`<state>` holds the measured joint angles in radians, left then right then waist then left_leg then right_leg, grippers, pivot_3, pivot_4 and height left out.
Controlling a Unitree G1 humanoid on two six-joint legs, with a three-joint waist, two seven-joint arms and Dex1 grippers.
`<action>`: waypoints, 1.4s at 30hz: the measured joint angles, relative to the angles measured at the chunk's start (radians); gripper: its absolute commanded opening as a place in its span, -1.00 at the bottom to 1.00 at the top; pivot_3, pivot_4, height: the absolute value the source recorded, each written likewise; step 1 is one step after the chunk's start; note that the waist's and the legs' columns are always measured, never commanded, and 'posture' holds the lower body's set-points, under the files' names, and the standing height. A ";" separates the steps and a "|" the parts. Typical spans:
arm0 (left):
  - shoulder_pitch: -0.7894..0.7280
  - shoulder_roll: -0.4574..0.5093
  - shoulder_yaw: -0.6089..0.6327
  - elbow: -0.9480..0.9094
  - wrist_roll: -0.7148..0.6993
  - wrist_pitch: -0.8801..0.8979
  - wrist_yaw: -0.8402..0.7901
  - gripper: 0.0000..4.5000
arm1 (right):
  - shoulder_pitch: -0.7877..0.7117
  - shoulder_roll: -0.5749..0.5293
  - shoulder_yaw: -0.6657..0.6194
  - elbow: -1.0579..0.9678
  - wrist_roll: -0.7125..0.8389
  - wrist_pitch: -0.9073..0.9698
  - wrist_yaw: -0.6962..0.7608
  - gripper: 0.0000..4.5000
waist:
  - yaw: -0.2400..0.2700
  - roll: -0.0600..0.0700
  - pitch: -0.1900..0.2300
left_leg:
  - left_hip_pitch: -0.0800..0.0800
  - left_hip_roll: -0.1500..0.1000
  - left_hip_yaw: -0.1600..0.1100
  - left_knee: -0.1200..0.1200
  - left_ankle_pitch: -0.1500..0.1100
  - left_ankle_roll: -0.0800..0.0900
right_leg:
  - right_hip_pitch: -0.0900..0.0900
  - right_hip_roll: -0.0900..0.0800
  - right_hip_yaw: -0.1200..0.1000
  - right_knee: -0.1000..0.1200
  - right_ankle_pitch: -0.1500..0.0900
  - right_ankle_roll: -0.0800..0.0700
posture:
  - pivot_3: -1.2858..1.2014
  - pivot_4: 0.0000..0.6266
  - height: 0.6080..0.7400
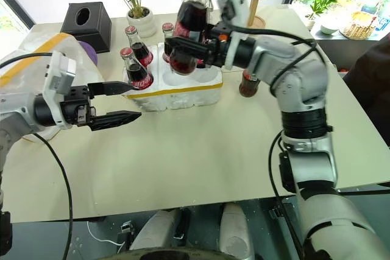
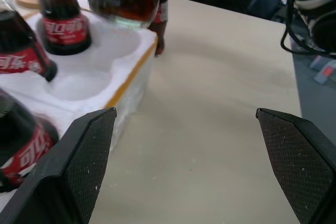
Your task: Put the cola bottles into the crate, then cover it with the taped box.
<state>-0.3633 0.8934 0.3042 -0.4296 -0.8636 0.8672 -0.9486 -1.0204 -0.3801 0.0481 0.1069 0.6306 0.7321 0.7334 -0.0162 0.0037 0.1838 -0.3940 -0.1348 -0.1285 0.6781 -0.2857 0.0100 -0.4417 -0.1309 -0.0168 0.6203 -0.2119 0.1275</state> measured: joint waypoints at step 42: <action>-0.033 -0.002 -0.016 0.029 -0.008 -0.049 0.082 1.00 | -0.009 0.234 0.085 0.403 -0.369 -0.186 0.008 0.98 | -0.028 -0.002 -0.001 | 0.004 0.008 0.014 -0.004 0.000 -0.003 | -0.008 0.011 0.017 0.008 0.001 -0.003 | 0.03 -0.52 1.00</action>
<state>-0.3967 0.8917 0.2881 -0.4007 -0.8717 0.8179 -0.8670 -1.0294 -0.1459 0.1331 0.5101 0.2615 0.5458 0.7415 -0.0442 0.0020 0.1823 -0.3902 -0.1264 -0.1142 0.6739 -0.2857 0.0071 -0.4499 -0.1197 -0.0002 0.6279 -0.2109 0.1247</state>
